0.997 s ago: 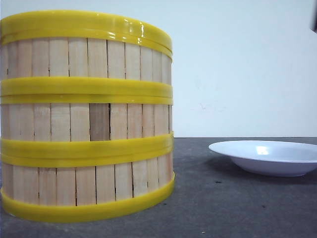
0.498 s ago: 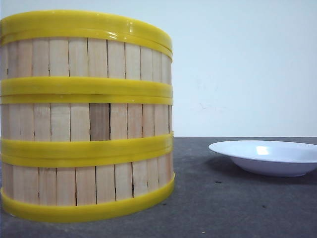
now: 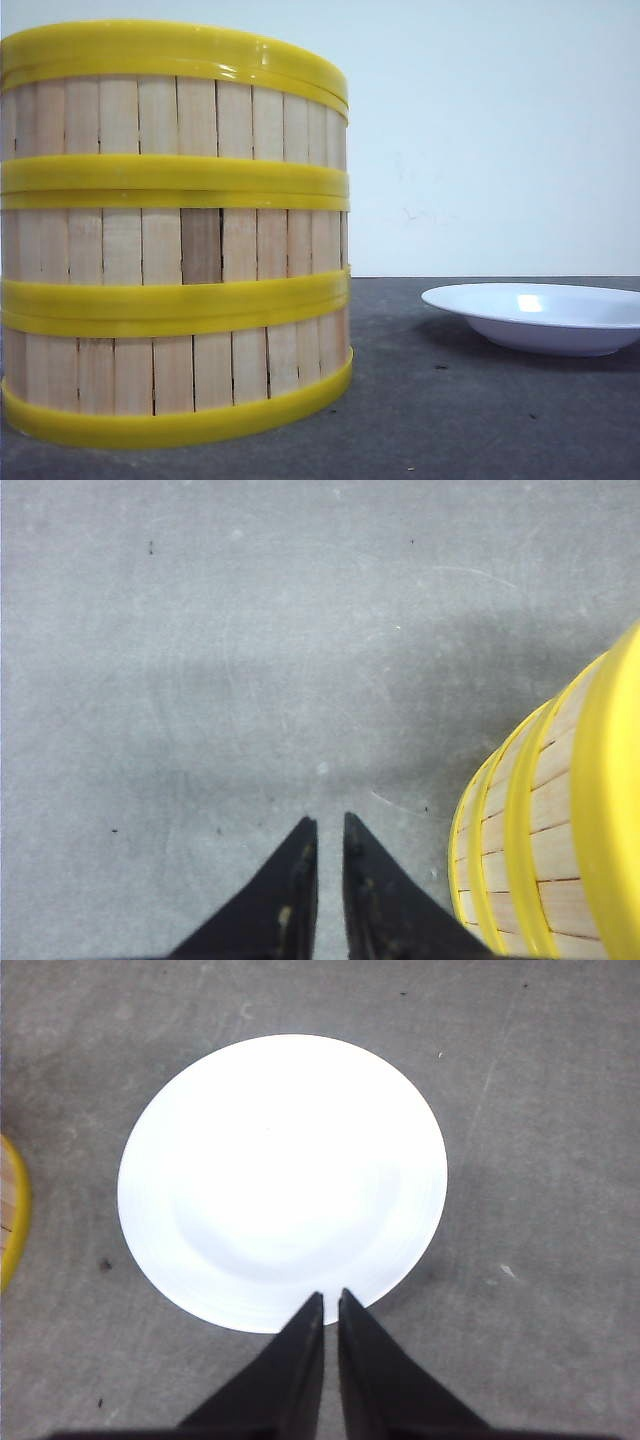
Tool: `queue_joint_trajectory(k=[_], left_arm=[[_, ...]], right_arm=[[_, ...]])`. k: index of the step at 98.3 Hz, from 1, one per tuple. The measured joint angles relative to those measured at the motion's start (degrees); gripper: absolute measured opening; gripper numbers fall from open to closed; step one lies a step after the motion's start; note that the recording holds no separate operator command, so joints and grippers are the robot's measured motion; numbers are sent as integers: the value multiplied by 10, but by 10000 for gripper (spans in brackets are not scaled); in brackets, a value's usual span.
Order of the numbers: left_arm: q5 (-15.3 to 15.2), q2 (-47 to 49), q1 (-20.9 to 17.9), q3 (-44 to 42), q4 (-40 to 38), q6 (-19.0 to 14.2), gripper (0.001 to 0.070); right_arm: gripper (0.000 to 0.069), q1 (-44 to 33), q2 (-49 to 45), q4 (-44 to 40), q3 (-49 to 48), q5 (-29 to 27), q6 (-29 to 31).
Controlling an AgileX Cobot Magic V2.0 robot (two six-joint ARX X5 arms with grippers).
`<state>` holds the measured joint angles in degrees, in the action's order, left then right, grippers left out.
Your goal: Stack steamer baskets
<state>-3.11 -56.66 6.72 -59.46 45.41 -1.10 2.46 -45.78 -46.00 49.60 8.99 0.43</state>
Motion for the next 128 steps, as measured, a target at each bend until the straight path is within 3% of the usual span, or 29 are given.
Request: queue_joint_trajectory(k=[25,36,45,67,80,102,115,128], left_arm=[[-2,1,0,2,-5,0,18],[-31,43,-2,45,-27,19,18],[-37,120,-10,130,-70,21,18],[-37,336,-19,401,-259,-1,18],[-30,458,-19,508,-285,-19,18],[-28,560,-19,561,-308,-23,18],[-16,563,-21,566,-325,-25,18],[-1,564,-21,568,-330,-49,18]], right_arm=[[19,0,0,0,0,0,0],[19,0,0,0,0,0,0],[19,0,0,0,0,0,0],[19,0,0,0,0,0,0],[19,0,0,0,0,0,0],[19,0,0,0,0,0,0],[19,0,0,2,0,0,0],[19,0,0,4,0,0,0]])
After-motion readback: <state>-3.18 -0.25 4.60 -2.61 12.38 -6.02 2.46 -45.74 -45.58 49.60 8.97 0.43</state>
